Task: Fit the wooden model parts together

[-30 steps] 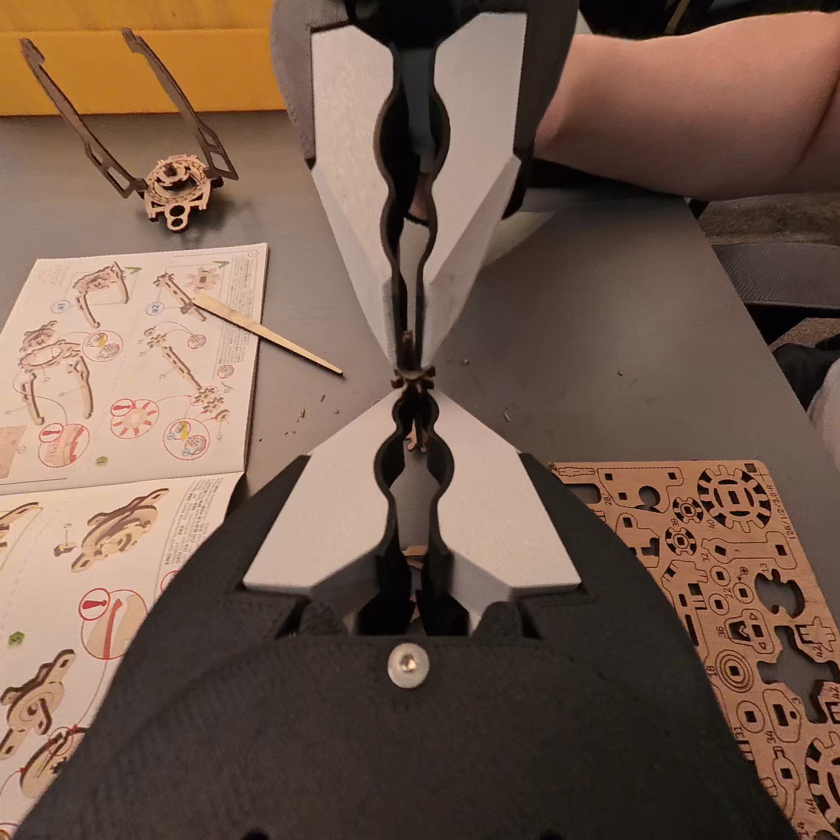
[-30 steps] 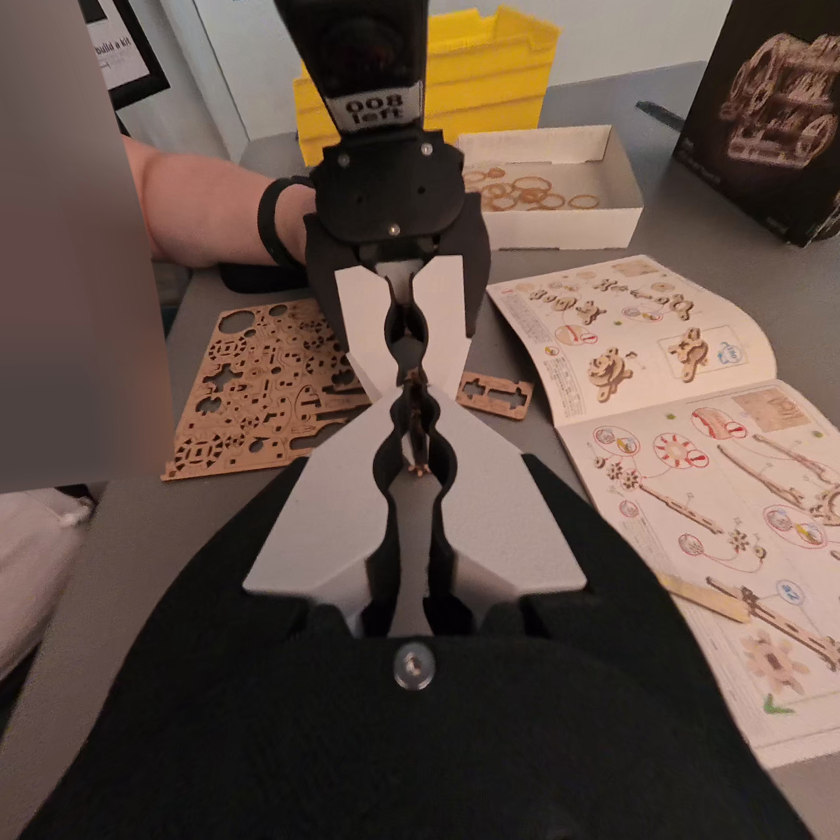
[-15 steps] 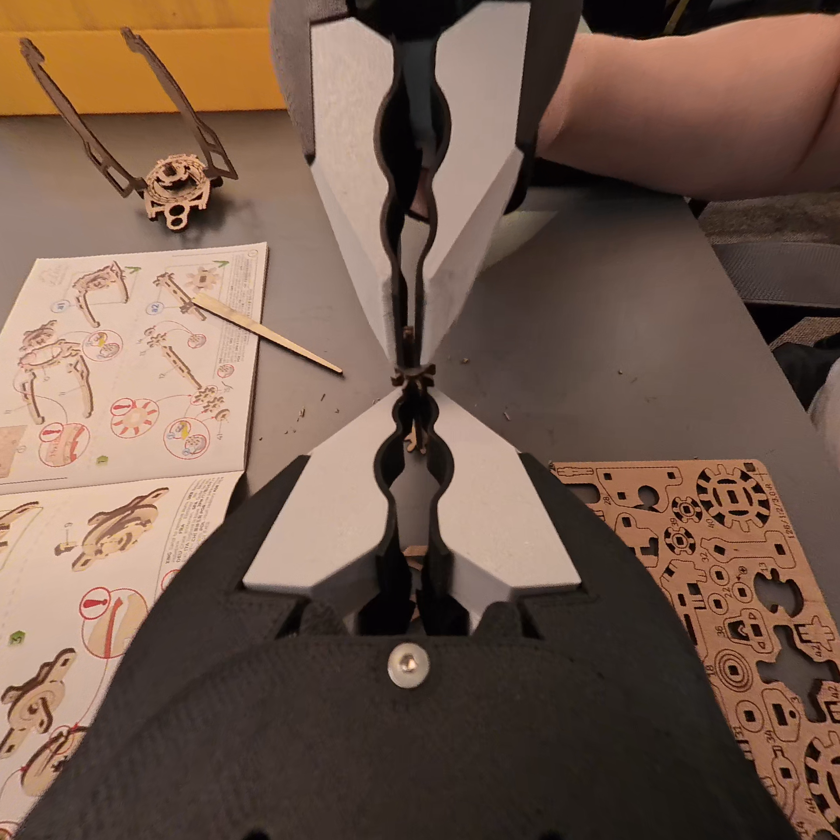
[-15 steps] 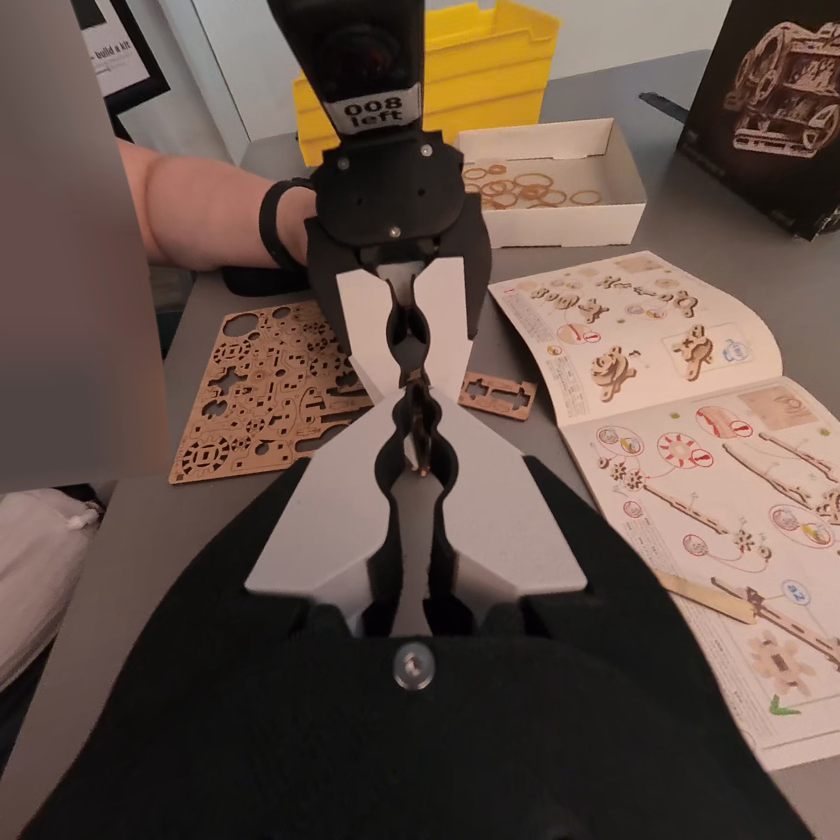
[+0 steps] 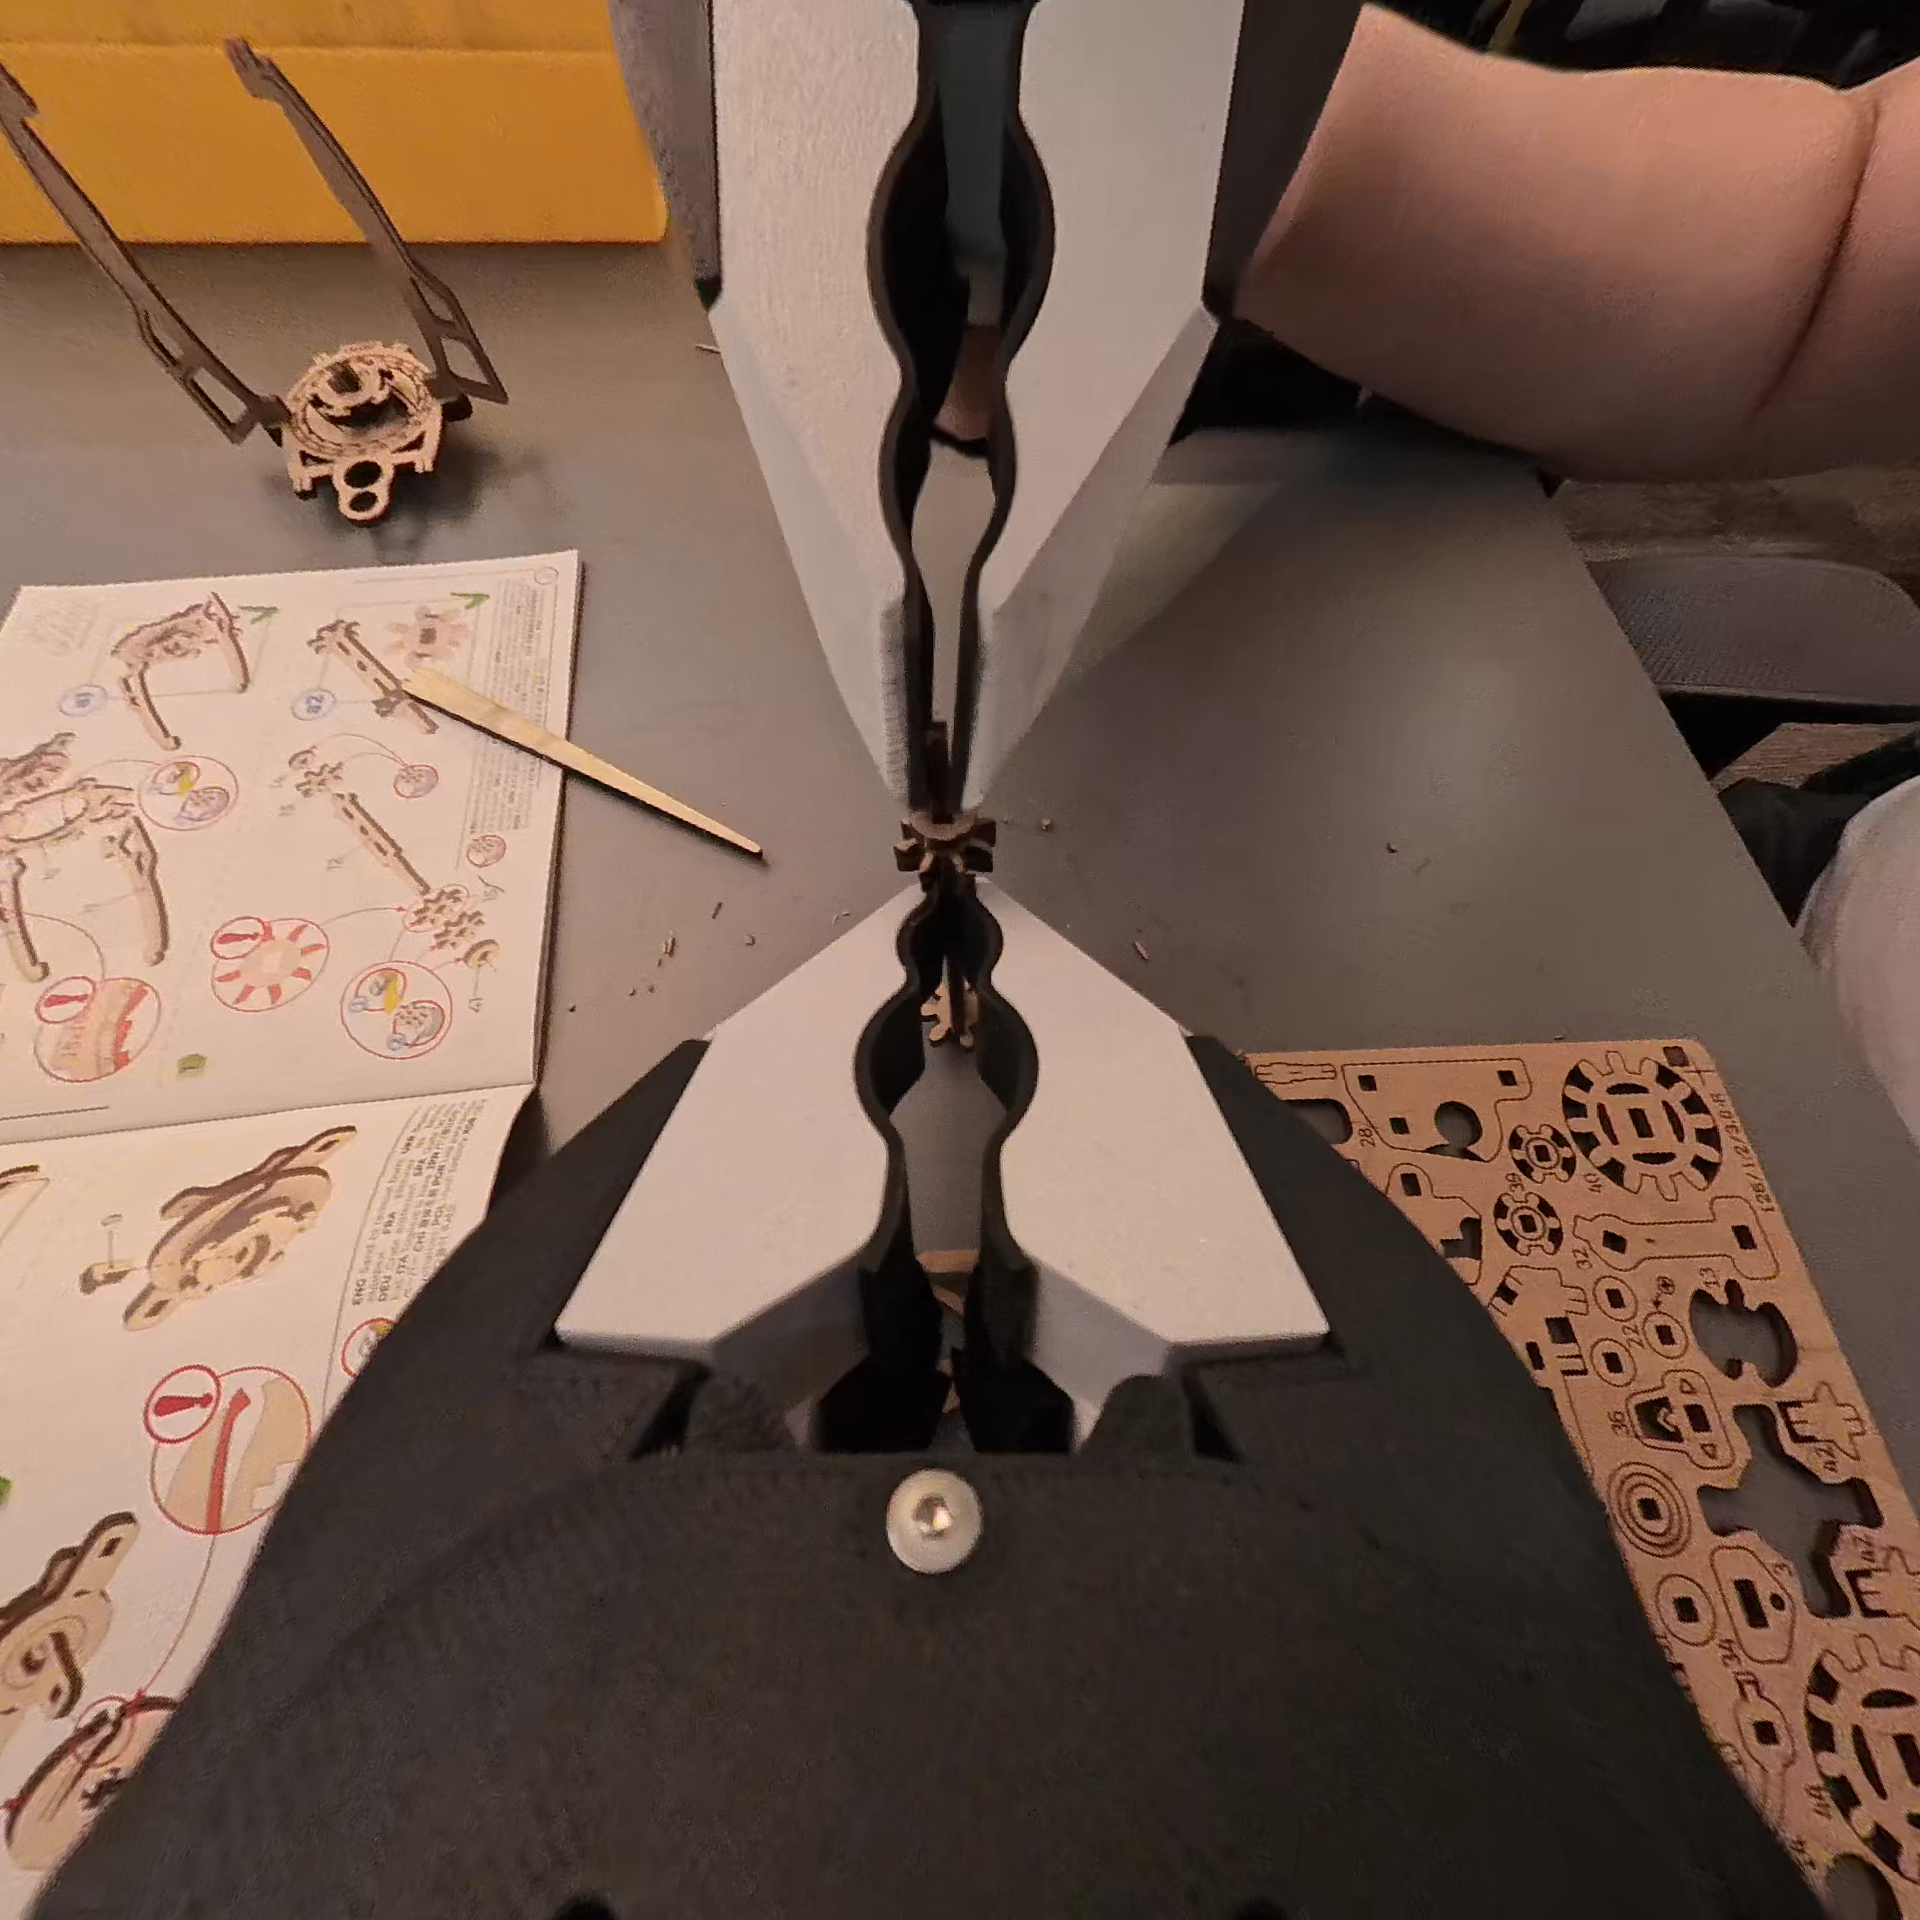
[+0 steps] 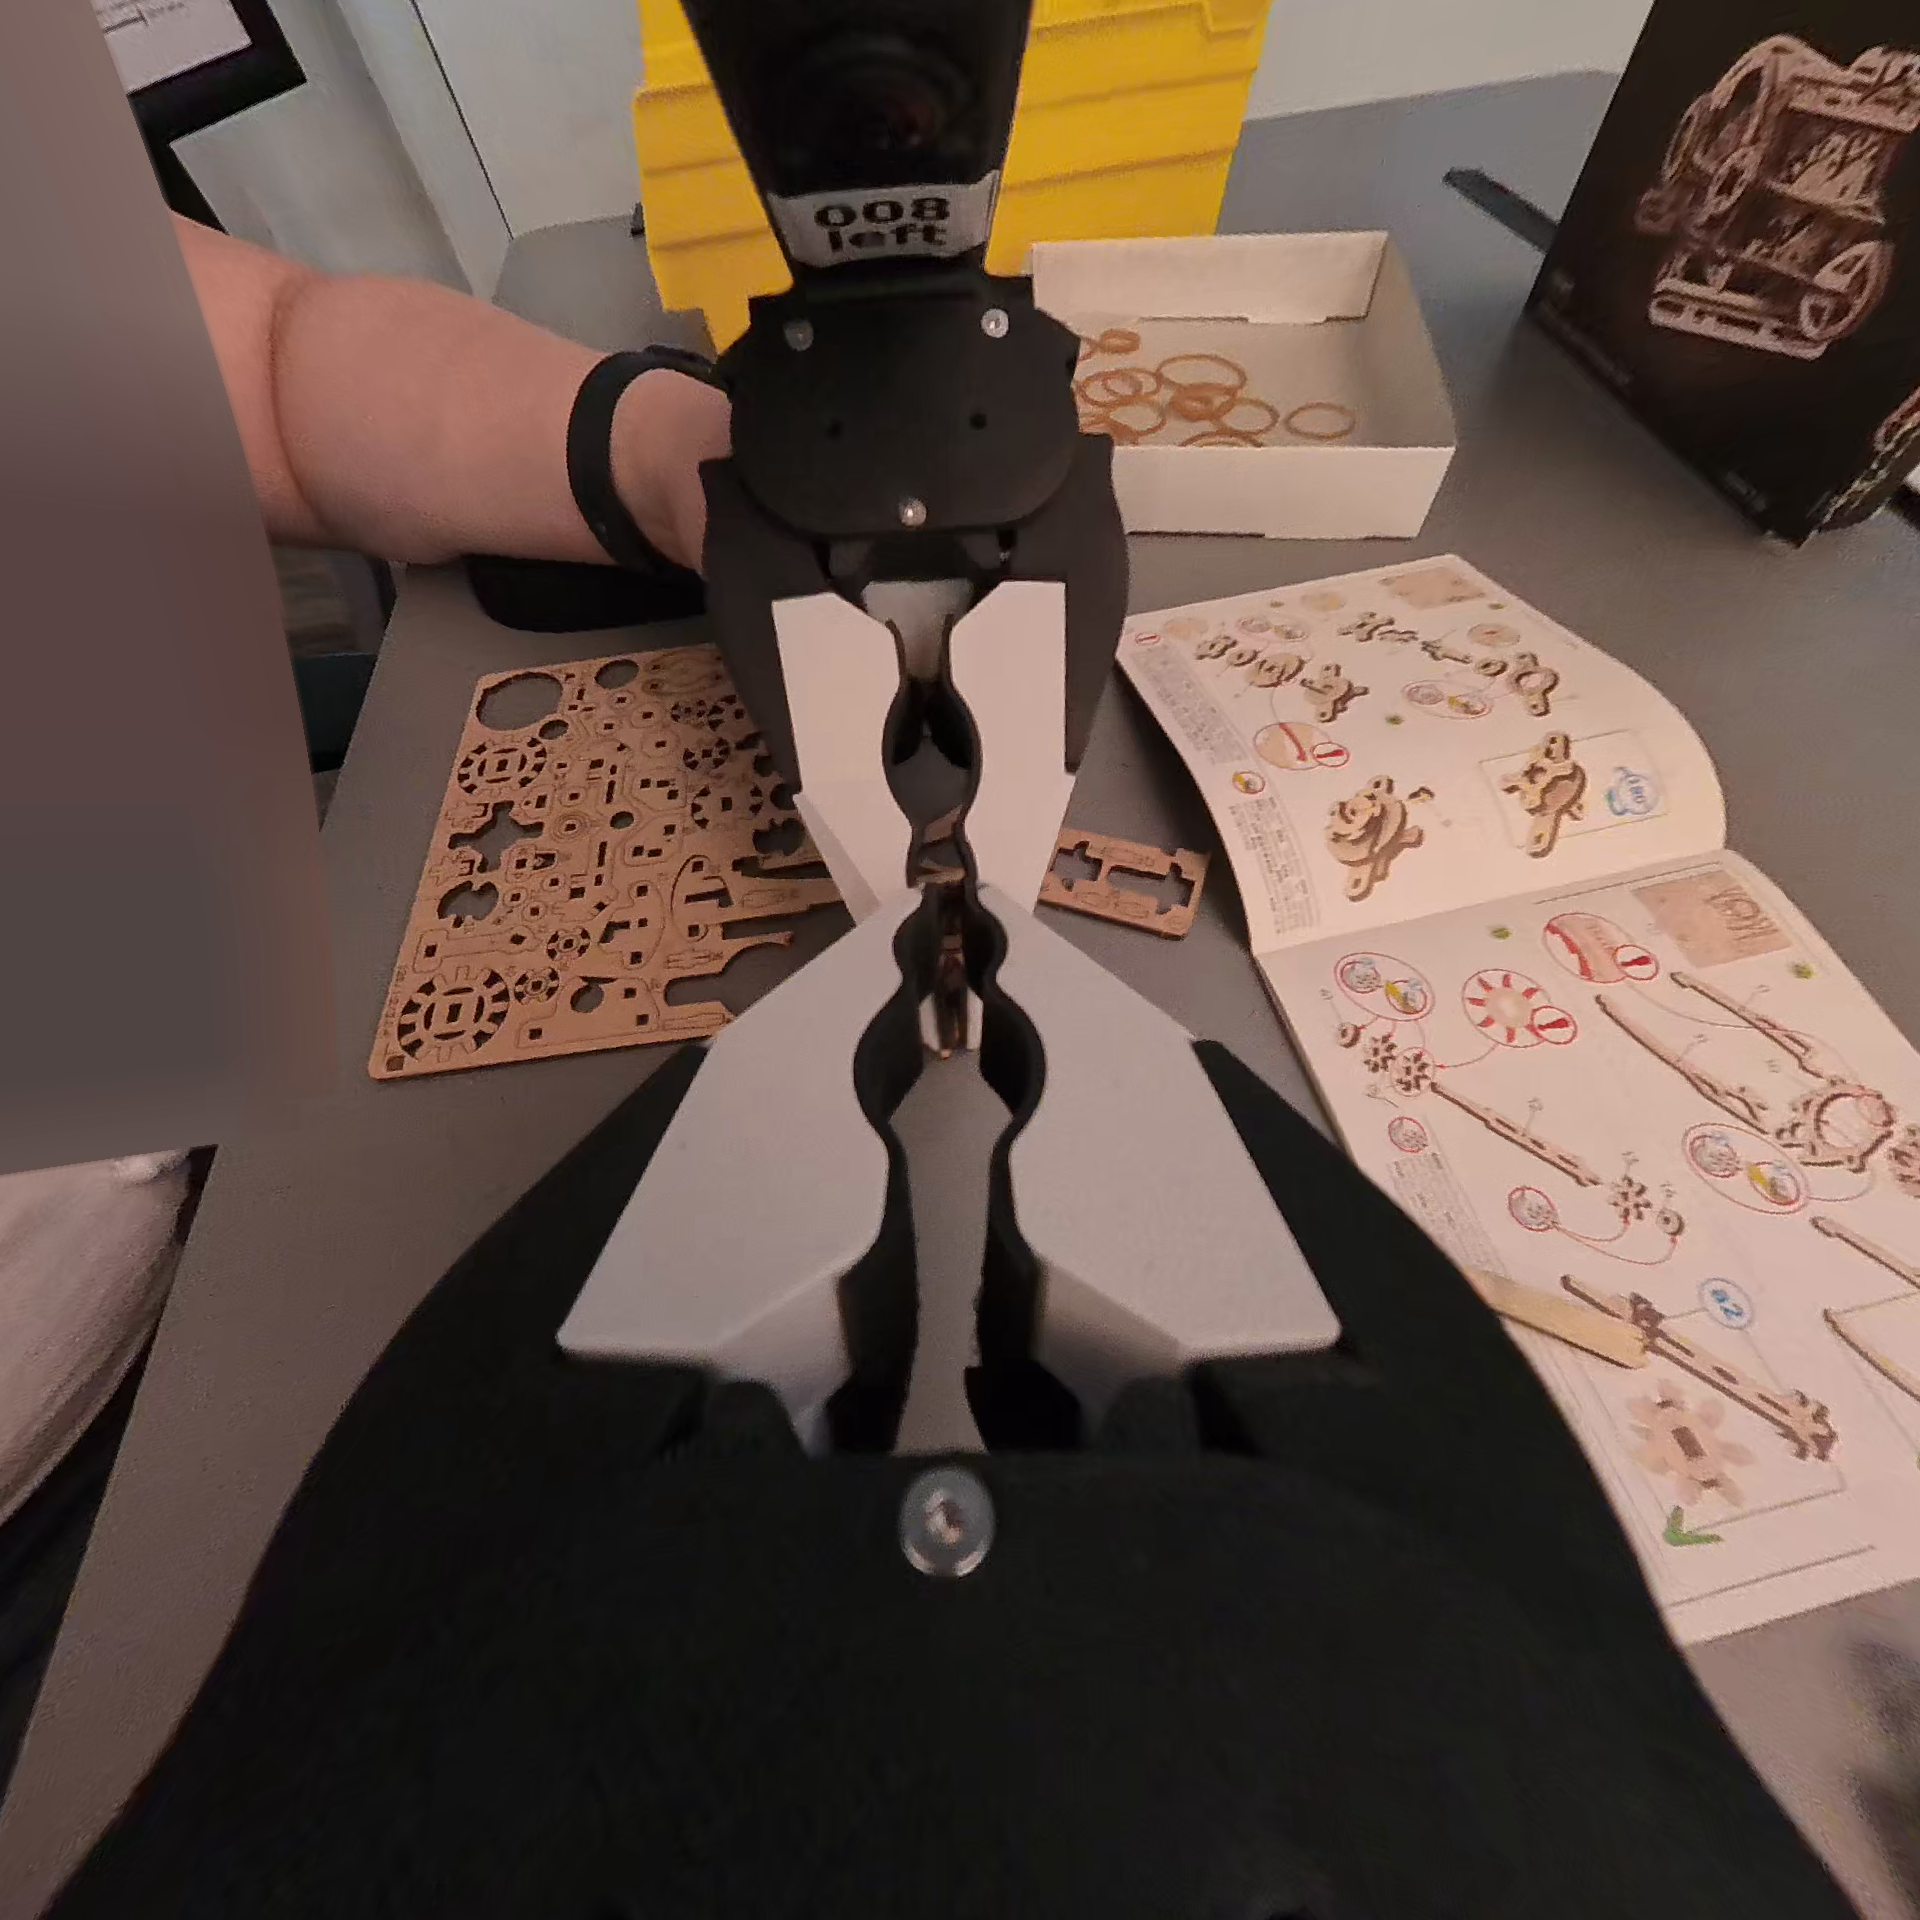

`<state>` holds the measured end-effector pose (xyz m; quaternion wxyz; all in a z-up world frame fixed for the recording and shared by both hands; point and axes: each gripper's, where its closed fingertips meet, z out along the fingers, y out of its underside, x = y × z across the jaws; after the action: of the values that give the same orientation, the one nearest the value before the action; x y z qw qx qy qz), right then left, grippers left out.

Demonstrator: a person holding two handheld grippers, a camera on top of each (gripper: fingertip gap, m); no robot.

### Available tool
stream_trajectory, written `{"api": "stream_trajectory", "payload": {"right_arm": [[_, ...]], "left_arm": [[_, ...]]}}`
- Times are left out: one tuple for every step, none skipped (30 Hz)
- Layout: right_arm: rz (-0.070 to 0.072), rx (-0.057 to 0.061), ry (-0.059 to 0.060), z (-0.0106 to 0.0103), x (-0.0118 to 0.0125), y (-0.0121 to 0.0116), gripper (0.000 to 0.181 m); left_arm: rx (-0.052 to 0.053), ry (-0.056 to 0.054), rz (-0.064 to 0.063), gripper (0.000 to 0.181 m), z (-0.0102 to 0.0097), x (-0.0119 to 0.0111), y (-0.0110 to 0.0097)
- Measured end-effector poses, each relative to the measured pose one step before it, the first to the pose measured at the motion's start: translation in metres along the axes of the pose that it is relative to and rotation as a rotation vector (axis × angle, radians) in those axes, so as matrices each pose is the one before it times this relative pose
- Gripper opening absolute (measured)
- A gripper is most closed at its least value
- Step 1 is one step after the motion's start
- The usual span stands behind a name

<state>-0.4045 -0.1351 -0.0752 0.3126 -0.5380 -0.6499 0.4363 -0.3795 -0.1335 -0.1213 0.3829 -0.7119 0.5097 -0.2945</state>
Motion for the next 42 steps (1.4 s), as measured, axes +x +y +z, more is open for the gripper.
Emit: {"api": "stream_trajectory", "payload": {"right_arm": [[-0.0005, -0.0142, 0.0045, 0.00023, -0.00029, -0.00019, 0.001], [-0.0029, -0.0168, 0.0051, 0.00062, -0.00071, -0.00011, 0.001], [0.0006, -0.0216, 0.0094, 0.00062, 0.00007, -0.00005, 0.001], [-0.0048, -0.0242, 0.0131, 0.00074, 0.00054, -0.00004, 0.001], [-0.0054, -0.0271, 0.0105, 0.00070, 0.00038, 0.00001, 0.001], [0.0017, -0.0306, 0.0081, 0.00041, 0.00067, 0.00021, 0.001], [0.0043, -0.0395, -0.0095, 0.00017, -0.00145, 0.00109, 0.001], [-0.0028, -0.0569, -0.0157, -0.00023, -0.00254, 0.00272, 0.002], [-0.0144, -0.0611, 0.0072, -0.00157, 0.00034, 0.00255, 0.002], [-0.0231, -0.0555, 0.0092, -0.00196, 0.00066, 0.00133, 0.002], [-0.0249, -0.0552, -0.0055, -0.00100, -0.00109, 0.00042, 0.001], [-0.0259, -0.0546, -0.0033, 0.00047, -0.00052, 0.00065, 0.001], [-0.0171, -0.0540, -0.0077, 0.00105, -0.00053, 0.00127, 0.001], [-0.0088, -0.0583, -0.0110, 0.00056, -0.00051, 0.00206, 0.001], [-0.0096, -0.0394, -0.0076, 0.00067, -0.00004, 0.00001, 0.001], [-0.0064, -0.0333, -0.0043, 0.00086, 0.00033, -0.00047, 0.001], [-0.0077, -0.0266, -0.0012, 0.00061, 0.00075, -0.00127, 0.001], [-0.0072, -0.0289, 0.0004, 0.00046, 0.00046, -0.00067, 0.001], [-0.0144, -0.0422, -0.0037, -0.00069, -0.00158, 0.00148, 0.001], [-0.0182, -0.0187, 0.0047, -0.00123, -0.00091, -0.00079, 0.001], [-0.0050, 0.0145, 0.0055, 0.00078, 0.00074, -0.00400, 0.001], [0.0164, -0.0054, -0.0155, 0.00289, -0.00032, -0.00013, 0.003], [0.0237, -0.0025, -0.0154, -0.00061, 0.00037, -0.00084, 0.001], [0.0073, -0.0424, -0.0049, -0.00269, 0.00007, 0.00537, 0.001], [-0.0065, 0.0066, 0.0101, -0.00332, 0.00050, -0.00071, 0.001], [-0.0111, 0.0307, 0.0002, 0.00166, -0.00054, -0.00463, 0.001], [0.0044, -0.0373, -0.0163, 0.00547, -0.00137, 0.00452, 0.005], [0.0154, -0.0003, -0.0034, -0.00170, 0.00059, -0.00220, 0.002], [-0.0070, -0.0469, 0.0083, -0.00264, 0.00064, 0.00570, 0.001], [-0.0135, 0.0214, 0.0104, -0.00122, 0.00003, -0.00380, 0.001], [-0.0064, 0.0091, 0.0022, 0.00335, 0.00062, -0.00224, 0.001], [0.0119, -0.0173, -0.0086, 0.00212, 0.00051, 0.00125, 0.001], [0.0096, -0.0247, -0.0099, -0.00123, -0.00047, 0.00297, 0.002], [-0.0072, -0.0111, 0.0031, -0.00132, -0.00079, 0.00055, 0.001], [-0.0183, 0.0097, 0.0127, -0.00028, -0.00029, -0.00244, 0.001], [-0.0139, -0.0186, 0.0035, 0.00285, 0.00015, 0.00171, 0.003], [0.0036, 0.0002, -0.0032, -0.00036, 0.00075, -0.00166, 0.002], [0.0038, -0.0259, -0.0037, -0.00072, 0.00019, 0.00241, 0.002], [0.0006, -0.0054, 0.0032, -0.00210, -0.00009, -0.00028, 0.002], [-0.0094, 0.0073, 0.0082, -0.00189, 0.00045, -0.00189, 0.002], [-0.0083, 0.0103, -0.0009, 0.00211, 0.00080, -0.00296, 0.002], [0.0087, -0.0123, -0.0146, 0.00313, 0.00020, -0.00098, 0.002]], "left_arm": [[0.0003, -0.0059, 0.0082, 0.000, 0.00002, 0.00008, -0.00012], [-0.0001, -0.0051, 0.0077, 0.000, -0.00001, 0.00011, 0.00004], [-0.0042, -0.0063, 0.0046, 0.000, 0.00040, -0.00026, 0.00051], [-0.0124, -0.0065, 0.0016, 0.003, 0.00115, -0.00065, 0.00162], [-0.0178, -0.0007, 0.0030, 0.005, 0.00172, 0.00026, 0.00220], [-0.0150, 0.0036, 0.0067, 0.001, 0.00141, 0.00107, 0.00185], [-0.0021, 0.0003, 0.0074, 0.000, 0.00036, 0.00063, 0.00018], [-0.0022, 0.0023, 0.0047, 0.000, -0.00001, 0.00066, 0.00032], [-0.0025, -0.0033, 0.0019, 0.000, 0.00012, -0.00031, 0.00037], [-0.0008, -0.0023, 0.0020, 0.000, 0.00008, -0.00012, 0.00013], [-0.0001, 0.0002, 0.0044, 0.000, 0.00005, 0.00035, 0.00007], [0.0001, -0.0019, 0.0051, 0.000, 0.00000, 0.00001, -0.00003], [0.0000, -0.0005, 0.0041, 0.000, 0.00008, 0.00018, 0.00004], [-0.0005, -0.0019, 0.0023, 0.000, 0.00017, -0.00004, 0.00003], [0.0004, -0.0018, 0.0025, 0.000, -0.00010, 0.00006, 0.00001], [0.0005, -0.0025, 0.0010, 0.000, -0.00036, -0.00045, 0.00009], [0.0014, -0.0012, -0.0015, 0.000, -0.00060, -0.00072, 0.00009], [0.0010, 0.0012, -0.0046, 0.000, -0.00010, -0.00042, 0.00003], [0.0046, 0.0072, 0.0005, 0.000, 0.00007, 0.00094, -0.00083], [0.0097, -0.0035, 0.0038, 0.000, -0.00039, -0.00017, -0.00162], [-0.0018, -0.0079, 0.0014, 0.000, -0.00026, -0.00104, 0.00034], [-0.0085, 0.0023, 0.0026, 0.000, 0.00036, 0.00040, 0.00124], [0.0049, 0.0012, 0.0014, 0.000, -0.00001, 0.00029, -0.00070], [0.0144, -0.0043, 0.0009, 0.000, -0.00028, -0.00055, -0.00249], [0.0176, -0.0034, 0.0021, 0.000, -0.00086, -0.00044, -0.00277], [-0.0160, 0.0060, 0.0026, 0.000, 0.00031, 0.00070, 0.00271], [-0.0256, 0.0039, 0.0041, 0.000, 0.00137, 0.00061, 0.00379], [0.0097, -0.0097, 0.0018, 0.000, -0.00027, -0.00102, -0.00134], [0.0130, -0.0048, 0.0029, 0.000, -0.00036, -0.00035, -0.00221], [0.0004, -0.0062, 0.0006, 0.000, -0.00048, -0.00095, -0.00008], [-0.0247, 0.0006, 0.0018, 0.000, 0.00079, -0.00009, 0.00412], [-0.0004, -0.0042, -0.0003, 0.000, 0.00020, -0.00047, -0.00011], [0.0034, 0.0011, 0.0020, 0.000, -0.00002, 0.00062, -0.00084], [0.0091, -0.0001, 0.0033, 0.000, -0.00021, 0.00060, -0.00162], [-0.0050, -0.0047, 0.0030, 0.000, -0.00005, -0.00035, 0.00068], [-0.0141, -0.0003, 0.0012, 0.000, 0.00067, 0.00003, 0.00236], [0.0028, -0.0030, -0.0040, 0.000, -0.00019, -0.00068, -0.00030], [0.0063, -0.0003, -0.0034, 0.000, 0.00000, -0.00010, -0.00127], [0.0155, -0.0034, -0.0018, 0.000, -0.00074, -0.00036, -0.00249], [0.0051, -0.0040, -0.0014, 0.000, -0.00075, -0.00063, -0.00055], [-0.0201, -0.0002, -0.0025, 0.000, 0.00045, -0.00038, 0.00350], [-0.0126, 0.0041, -0.0047, 0.000, 0.00060, 0.00017, 0.00212]]}}
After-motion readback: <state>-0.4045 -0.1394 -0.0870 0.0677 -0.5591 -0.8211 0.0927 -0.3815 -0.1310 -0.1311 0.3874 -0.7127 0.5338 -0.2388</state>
